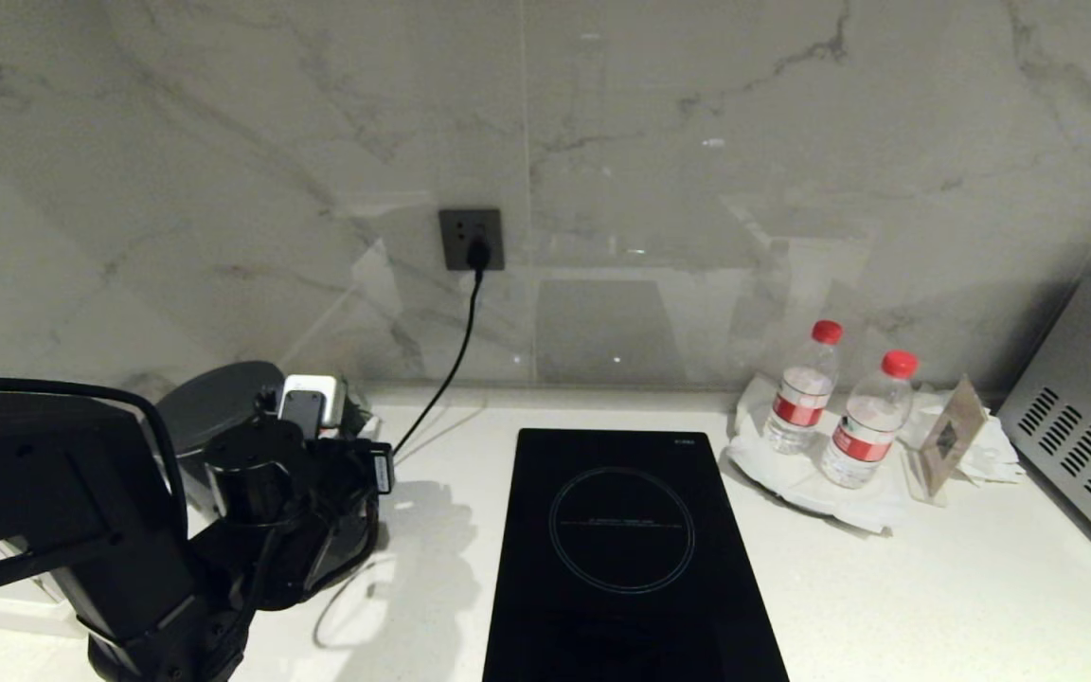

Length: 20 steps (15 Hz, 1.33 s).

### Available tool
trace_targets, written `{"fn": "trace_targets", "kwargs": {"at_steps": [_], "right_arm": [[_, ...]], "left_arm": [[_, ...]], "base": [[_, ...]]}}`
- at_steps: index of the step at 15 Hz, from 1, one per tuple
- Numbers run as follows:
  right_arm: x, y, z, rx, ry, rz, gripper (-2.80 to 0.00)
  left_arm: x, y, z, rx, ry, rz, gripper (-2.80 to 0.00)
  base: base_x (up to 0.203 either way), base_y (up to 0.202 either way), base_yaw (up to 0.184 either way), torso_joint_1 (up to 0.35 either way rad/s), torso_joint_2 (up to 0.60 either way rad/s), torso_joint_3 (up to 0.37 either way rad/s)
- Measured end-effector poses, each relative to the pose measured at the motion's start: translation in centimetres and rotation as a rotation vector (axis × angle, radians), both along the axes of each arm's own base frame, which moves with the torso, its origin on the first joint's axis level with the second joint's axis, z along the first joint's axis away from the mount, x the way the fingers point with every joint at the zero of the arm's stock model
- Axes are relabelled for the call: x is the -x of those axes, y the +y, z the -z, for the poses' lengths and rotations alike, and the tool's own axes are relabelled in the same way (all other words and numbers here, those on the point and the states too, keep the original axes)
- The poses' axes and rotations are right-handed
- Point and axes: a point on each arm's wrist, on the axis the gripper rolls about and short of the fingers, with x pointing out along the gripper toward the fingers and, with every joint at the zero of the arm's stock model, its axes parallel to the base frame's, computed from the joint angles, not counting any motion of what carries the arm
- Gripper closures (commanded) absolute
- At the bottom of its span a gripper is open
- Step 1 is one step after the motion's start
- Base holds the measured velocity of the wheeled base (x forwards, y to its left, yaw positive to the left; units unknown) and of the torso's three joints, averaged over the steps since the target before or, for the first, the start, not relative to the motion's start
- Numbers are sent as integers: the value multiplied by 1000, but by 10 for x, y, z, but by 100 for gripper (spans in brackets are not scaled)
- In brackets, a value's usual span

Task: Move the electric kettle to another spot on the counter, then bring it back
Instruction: Place it on the power base

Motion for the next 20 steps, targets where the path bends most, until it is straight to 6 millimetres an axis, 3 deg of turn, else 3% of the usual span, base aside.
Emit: {"fn": "trace_targets", "kwargs": {"at_steps": [10,20], "right_arm": [[0,0,0,0,0,0,0],[0,0,0,0,-1,0,0]], "left_arm": [[-19,-29,9,-38,-24,57,0],[-35,-15,18,-55,-15,5,0]], "base": [[0,0,0,0,0,0],[0,0,0,0,0,0]]}}
